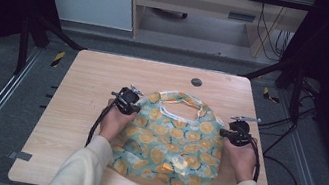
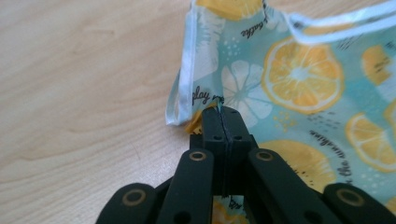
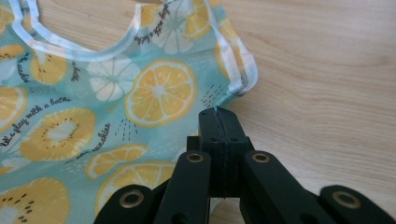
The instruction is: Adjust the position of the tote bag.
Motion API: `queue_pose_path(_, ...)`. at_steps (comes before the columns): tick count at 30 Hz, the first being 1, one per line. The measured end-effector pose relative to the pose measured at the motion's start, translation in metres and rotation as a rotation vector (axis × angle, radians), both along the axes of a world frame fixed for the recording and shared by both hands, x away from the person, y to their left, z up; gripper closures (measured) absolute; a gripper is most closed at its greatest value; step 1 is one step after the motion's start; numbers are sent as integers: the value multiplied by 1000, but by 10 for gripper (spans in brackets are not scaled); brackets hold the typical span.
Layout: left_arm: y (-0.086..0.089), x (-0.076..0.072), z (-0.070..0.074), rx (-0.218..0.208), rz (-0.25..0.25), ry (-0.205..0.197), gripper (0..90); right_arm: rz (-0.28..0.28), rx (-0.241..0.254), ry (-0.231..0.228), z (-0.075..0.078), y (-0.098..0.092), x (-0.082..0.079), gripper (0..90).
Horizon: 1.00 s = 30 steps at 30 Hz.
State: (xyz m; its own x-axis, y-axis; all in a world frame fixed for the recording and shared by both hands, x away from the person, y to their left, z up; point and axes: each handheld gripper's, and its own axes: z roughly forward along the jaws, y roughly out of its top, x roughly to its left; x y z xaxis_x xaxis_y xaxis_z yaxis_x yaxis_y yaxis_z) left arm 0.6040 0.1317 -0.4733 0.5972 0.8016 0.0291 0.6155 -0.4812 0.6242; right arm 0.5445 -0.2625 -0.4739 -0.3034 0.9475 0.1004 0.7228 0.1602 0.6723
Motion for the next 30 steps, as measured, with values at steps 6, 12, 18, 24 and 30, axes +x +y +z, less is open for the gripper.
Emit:
queue_pose_path(6, -2, -6, 18, -6, -19, -58, 900, 15, 23, -53, 9, -5, -4, 900)
queue_pose_path(12, -4, -20, 38, -10, -55, -127, 900, 40, 36, -113, 22, -7, -14, 900)
queue_pose_path(18, 3, -29, 56, -23, -62, -197, 900, 58, 32, -172, 41, -14, -23, 900)
queue_pose_path(24, 10, -38, 64, -56, -59, -234, 900, 88, 13, -225, 58, -20, -38, 900)
queue_pose_path(30, 10, -45, 70, -30, -88, -258, 900, 123, -7, -265, 68, -22, -52, 900)
